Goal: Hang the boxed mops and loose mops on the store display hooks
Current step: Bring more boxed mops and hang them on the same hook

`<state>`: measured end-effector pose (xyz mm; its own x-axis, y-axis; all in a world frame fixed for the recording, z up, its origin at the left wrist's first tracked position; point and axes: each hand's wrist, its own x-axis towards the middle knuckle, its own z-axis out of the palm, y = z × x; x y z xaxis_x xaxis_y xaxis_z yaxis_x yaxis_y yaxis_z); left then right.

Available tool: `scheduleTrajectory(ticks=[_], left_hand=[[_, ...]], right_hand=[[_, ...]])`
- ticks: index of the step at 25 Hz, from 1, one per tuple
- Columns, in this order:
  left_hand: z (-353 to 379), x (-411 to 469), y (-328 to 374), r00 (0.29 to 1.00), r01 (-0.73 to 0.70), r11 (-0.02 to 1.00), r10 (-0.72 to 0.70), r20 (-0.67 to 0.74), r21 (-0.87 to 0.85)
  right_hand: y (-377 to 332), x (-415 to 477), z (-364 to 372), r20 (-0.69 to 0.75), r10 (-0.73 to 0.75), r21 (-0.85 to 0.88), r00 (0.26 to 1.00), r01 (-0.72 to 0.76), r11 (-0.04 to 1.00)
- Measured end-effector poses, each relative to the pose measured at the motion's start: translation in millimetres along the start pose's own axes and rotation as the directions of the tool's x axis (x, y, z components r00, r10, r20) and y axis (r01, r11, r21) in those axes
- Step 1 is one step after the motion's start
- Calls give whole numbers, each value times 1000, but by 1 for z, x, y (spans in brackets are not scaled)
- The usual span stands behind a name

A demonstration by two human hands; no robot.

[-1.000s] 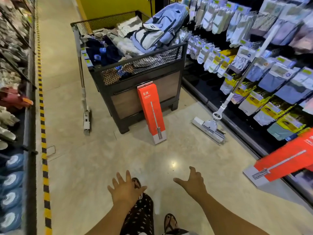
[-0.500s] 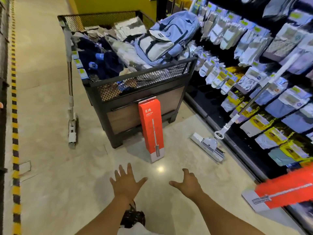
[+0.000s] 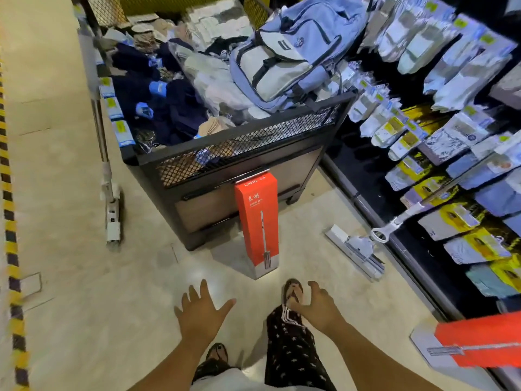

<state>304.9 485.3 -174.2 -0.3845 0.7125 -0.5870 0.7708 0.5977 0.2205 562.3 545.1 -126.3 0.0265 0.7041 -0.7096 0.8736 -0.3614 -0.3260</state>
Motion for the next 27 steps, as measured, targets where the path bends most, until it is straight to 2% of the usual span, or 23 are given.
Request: scheduleTrajectory(ticks=[3, 6, 12, 14, 18, 21, 24, 27], left_hand=[[-3, 33, 37, 1000, 30, 999, -31, -5, -43], [-9, 62, 73, 996, 85, 993, -87, -12, -86], [-21, 125, 155, 979, 187, 954, -200, -34, -233], [-25, 151, 175, 974, 182, 904, -219, -55, -387], [-17, 222, 201, 955, 161, 719, -286, -76, -677], [-4, 275, 209, 953, 135, 623, -295, -72, -771], [9, 316, 210, 957, 32, 534, -261, -128, -845], [26, 339, 209, 958, -23, 464, -242, -152, -886]], right_hand=[[5, 53, -27, 73, -8, -63, 997, 13, 998], [-11, 111, -56, 126, -77, -99, 989, 90, 991], [-39, 237, -144, 172, -143, 42, 975, 138, 990], [-53, 276, -162, 171, -190, 75, 967, 179, 981], [-89, 359, -156, 178, -339, 198, 924, 304, 932], [-118, 408, -131, 161, -450, 285, 878, 395, 873], [-136, 440, -106, 94, -606, 383, 790, 533, 754], [-138, 460, -91, 59, -652, 384, 756, 586, 714]])
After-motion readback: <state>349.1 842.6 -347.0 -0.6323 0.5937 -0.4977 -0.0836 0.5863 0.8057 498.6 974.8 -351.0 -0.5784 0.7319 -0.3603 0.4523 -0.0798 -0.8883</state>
